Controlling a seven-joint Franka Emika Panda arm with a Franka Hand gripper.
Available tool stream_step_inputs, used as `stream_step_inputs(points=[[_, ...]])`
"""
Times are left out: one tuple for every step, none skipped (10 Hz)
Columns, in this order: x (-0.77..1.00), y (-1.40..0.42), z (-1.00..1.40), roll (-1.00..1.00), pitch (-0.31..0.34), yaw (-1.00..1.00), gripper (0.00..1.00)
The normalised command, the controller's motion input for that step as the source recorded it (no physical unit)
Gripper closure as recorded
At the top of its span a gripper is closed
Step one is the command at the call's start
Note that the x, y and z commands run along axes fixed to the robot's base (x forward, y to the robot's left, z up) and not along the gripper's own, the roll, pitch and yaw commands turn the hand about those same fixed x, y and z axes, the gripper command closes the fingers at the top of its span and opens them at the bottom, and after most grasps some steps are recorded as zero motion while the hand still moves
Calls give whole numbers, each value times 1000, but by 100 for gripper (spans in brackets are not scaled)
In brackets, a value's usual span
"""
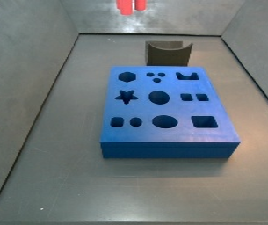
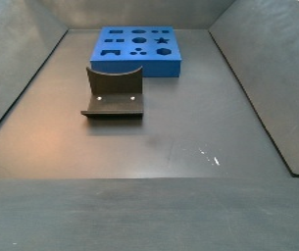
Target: Insert the 3 prong object.
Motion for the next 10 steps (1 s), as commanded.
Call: stream_step_inputs(points=[[26,160,-326,21,-97,220,100],[229,229,-551,153,-73,389,100],[294,243,-580,177,-74,497,100],[300,260,-620,160,-81,486,100],[274,243,-674,154,-107,466,100],[229,189,-706,144,-124,400,100],[186,206,-697,71,-137,374,100],[197,163,-631,0,-117,349,100],[217,146,-580,0,-73,286,100],[237,246,-443,0,-1,163,100]])
